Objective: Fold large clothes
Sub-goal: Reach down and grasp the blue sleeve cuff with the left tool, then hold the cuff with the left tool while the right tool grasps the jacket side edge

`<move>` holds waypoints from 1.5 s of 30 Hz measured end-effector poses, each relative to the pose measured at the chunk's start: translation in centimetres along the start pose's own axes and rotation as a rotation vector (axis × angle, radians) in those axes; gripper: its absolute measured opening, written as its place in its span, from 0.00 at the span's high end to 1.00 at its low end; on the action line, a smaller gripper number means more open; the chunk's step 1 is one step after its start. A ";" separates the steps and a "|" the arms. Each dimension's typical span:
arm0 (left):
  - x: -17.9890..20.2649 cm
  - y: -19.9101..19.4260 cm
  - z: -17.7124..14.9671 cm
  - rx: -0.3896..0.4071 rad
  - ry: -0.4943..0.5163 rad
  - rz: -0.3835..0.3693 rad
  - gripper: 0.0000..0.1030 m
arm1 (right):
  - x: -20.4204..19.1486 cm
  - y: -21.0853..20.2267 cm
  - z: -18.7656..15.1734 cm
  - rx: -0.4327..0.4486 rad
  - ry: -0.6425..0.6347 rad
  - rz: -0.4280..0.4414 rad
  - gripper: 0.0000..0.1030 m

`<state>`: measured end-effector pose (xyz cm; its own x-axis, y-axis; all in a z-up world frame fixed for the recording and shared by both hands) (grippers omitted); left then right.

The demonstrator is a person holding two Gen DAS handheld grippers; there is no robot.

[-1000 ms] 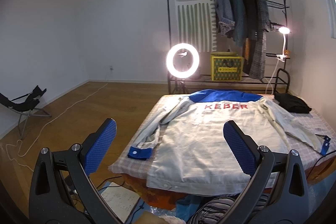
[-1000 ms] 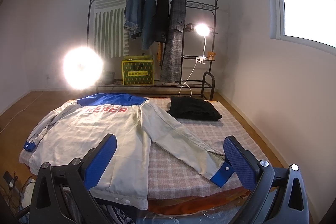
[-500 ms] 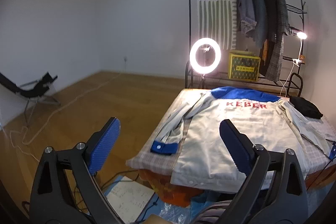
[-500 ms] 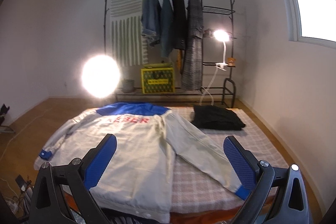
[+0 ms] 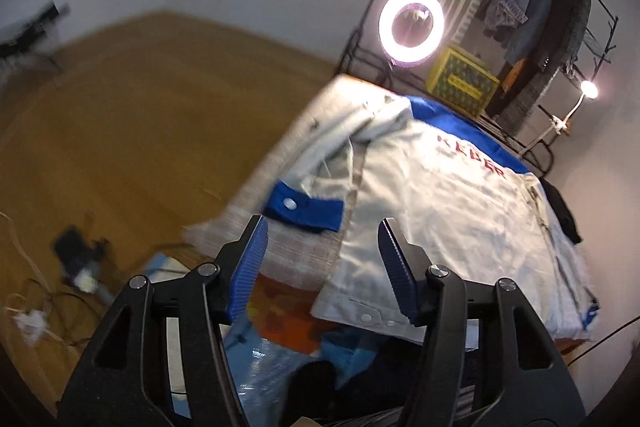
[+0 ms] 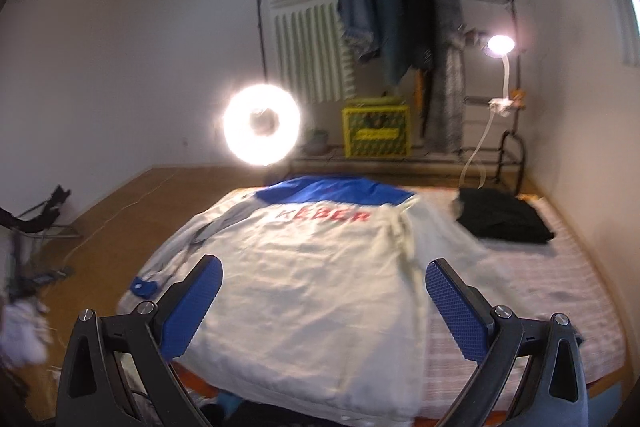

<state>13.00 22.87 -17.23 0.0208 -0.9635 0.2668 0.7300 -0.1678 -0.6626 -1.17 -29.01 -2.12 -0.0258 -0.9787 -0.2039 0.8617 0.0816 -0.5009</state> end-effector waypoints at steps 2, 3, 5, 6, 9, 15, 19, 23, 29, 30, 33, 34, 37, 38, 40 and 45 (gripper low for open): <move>-1.2 3.2 -0.2 -0.037 -0.033 -0.017 0.42 | -0.7 1.3 0.0 -0.023 0.011 0.017 0.02; -1.5 4.4 -0.1 -0.050 -0.043 -0.023 0.42 | -1.4 2.2 0.1 -0.035 0.014 0.024 0.04; -2.4 7.4 0.1 -0.075 -0.069 -0.044 0.42 | -2.3 3.6 0.1 -0.058 0.015 0.037 0.12; -2.7 8.5 0.2 -0.085 -0.077 -0.047 0.42 | -2.9 4.4 0.1 -0.074 0.011 0.045 0.14; -3.7 12.1 0.8 -0.110 -0.095 -0.053 0.42 | -4.5 6.4 -0.1 -0.112 -0.012 0.055 0.21; -5.4 17.4 0.7 -0.170 -0.143 -0.065 0.42 | -6.6 8.9 -0.8 -0.157 -0.047 0.049 0.22; -5.7 18.9 0.2 -0.180 -0.152 -0.079 0.42 | -7.3 10.3 -1.0 -0.188 -0.063 0.032 0.23; -6.1 20.4 -0.3 -0.207 -0.193 -0.116 0.49 | -7.9 11.4 -1.1 -0.208 -0.073 0.020 0.23; -6.8 20.7 1.0 -0.190 -0.242 -0.124 0.91 | -10.0 12.7 -1.7 -0.221 -0.134 0.024 0.23; -6.7 20.5 1.7 -0.184 -0.226 -0.113 0.93 | -10.3 13.1 -1.9 -0.227 -0.143 0.030 0.24; -6.5 19.1 4.1 -0.150 -0.168 -0.079 0.96 | -11.6 15.0 -2.0 -0.257 -0.172 0.063 0.35; -6.6 18.5 5.2 -0.131 -0.143 -0.058 0.96 | -11.9 15.8 -1.9 -0.268 -0.178 0.077 0.41; -7.1 16.1 9.7 -0.056 -0.082 0.004 0.98 | -13.1 19.0 -1.3 -0.300 -0.178 0.127 0.52; -7.3 15.0 11.8 -0.019 -0.071 0.022 0.99 | -13.5 20.4 -1.0 -0.311 -0.174 0.142 0.54; -7.5 13.3 14.5 0.029 -0.055 0.034 0.99 | -14.7 23.7 -0.3 -0.341 -0.157 0.187 0.55; -5.4 9.1 21.3 0.146 0.056 0.057 0.99 | -18.0 32.3 0.8 -0.411 -0.139 0.273 0.63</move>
<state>34.10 30.96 -9.74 0.0302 -0.9814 0.1894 0.8200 -0.0840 -0.5661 27.58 -8.89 -13.94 0.2644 -0.9249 -0.2733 0.5567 0.3778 -0.7399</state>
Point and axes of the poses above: each gripper's, at about its wrist camera, not at the fingertips, and y roughly the way its jaws point, x to its right, z to its top, the point moved 2 cm from there along y, roughly the way its jaws point, and after that the axes turned 6 degrees about y, right-handed, at the moved point
